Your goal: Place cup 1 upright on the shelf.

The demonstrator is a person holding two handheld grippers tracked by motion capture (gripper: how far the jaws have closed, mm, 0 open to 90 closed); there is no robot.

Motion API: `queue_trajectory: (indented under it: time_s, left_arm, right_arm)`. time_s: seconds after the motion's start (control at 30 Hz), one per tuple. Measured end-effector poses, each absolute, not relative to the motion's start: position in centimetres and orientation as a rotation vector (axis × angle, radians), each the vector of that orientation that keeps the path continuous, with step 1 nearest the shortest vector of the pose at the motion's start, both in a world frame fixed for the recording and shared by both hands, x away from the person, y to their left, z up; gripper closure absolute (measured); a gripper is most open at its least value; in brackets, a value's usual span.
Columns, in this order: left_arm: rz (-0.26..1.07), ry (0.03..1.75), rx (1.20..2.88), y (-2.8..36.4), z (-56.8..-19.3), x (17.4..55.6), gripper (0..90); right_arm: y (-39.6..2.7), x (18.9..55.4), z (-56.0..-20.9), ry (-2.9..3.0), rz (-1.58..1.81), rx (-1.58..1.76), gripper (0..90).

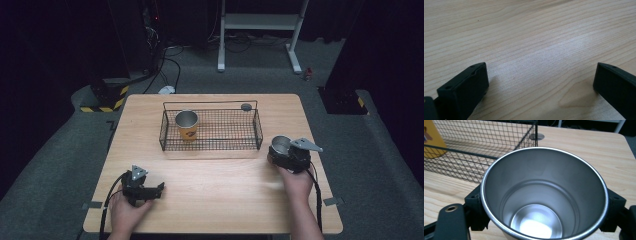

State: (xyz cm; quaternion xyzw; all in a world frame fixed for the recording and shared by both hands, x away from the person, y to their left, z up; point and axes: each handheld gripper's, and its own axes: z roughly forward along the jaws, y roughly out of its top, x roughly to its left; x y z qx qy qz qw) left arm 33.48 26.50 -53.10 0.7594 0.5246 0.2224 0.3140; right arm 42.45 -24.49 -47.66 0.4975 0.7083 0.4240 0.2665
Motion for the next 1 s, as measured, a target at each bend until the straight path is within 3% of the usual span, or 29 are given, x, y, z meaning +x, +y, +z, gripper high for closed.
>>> queue_trajectory:
  time_s: [1.0]
  left_arm:
    - [0.578, 1.386, 2.002, 26.5, -53.1, 33.6, 0.1]
  right_arm:
    - [-18.9, 39.9, -45.8, 1.925, 1.212, 1.222, 18.3]
